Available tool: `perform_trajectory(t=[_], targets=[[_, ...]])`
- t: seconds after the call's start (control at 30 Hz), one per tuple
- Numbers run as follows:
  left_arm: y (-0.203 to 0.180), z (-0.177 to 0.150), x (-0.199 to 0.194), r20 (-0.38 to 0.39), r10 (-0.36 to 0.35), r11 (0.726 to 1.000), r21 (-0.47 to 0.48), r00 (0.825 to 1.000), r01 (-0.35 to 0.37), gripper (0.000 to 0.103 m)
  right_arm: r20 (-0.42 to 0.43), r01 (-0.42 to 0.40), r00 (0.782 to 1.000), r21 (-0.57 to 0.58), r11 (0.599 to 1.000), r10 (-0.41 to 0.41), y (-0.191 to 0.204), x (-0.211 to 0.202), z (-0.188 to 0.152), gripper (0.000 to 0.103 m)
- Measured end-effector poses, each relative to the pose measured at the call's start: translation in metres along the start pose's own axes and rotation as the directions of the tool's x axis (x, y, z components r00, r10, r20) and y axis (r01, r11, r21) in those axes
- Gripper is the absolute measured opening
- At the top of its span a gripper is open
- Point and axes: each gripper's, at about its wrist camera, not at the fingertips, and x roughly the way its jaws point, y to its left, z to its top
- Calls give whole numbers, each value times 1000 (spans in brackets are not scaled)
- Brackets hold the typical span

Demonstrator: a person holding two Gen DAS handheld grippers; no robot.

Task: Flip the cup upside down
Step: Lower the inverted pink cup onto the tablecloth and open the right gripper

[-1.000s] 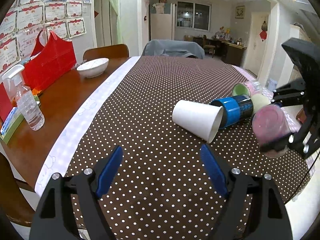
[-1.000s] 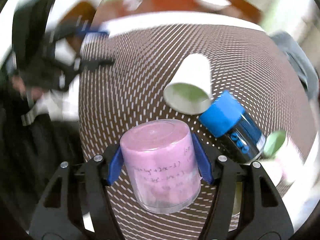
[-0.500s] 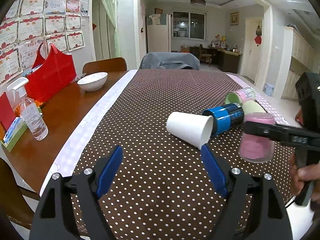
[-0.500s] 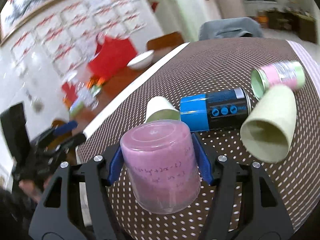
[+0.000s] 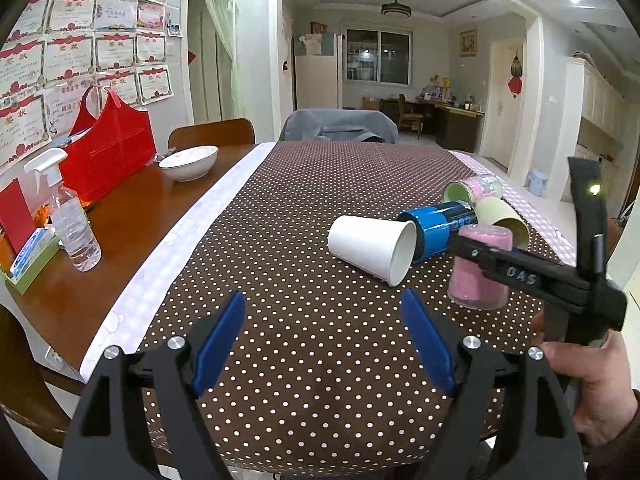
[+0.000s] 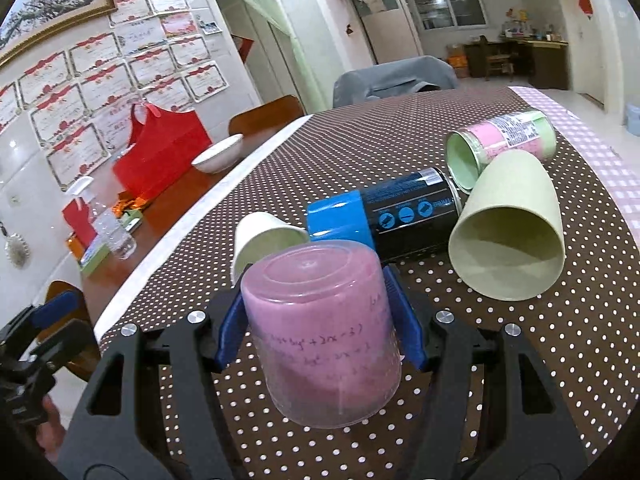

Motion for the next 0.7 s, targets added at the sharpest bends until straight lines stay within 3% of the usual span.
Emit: perform_trajectory(t=[0.1,0.17,0.33,0.7], targets=[[-1,-1,0,-3,1,1000,6,1000,-1,79,-17,4,1000,22,1000,-4,-5,0,-1,66],[-3,-1,0,-4,-2,1000,11,1000,2,79,-11,4,1000,42,999,-3,-8,-5,-2,83],[-5,0,-3,2,-1,1000,12,1000,1,80,18,-12,1000,56,998,11,-8,-28,-3,96],[-14,10,-23,56,5,1000,17,998,-6,82,105,34,994,88,996,-43,-4,-81,6,97]])
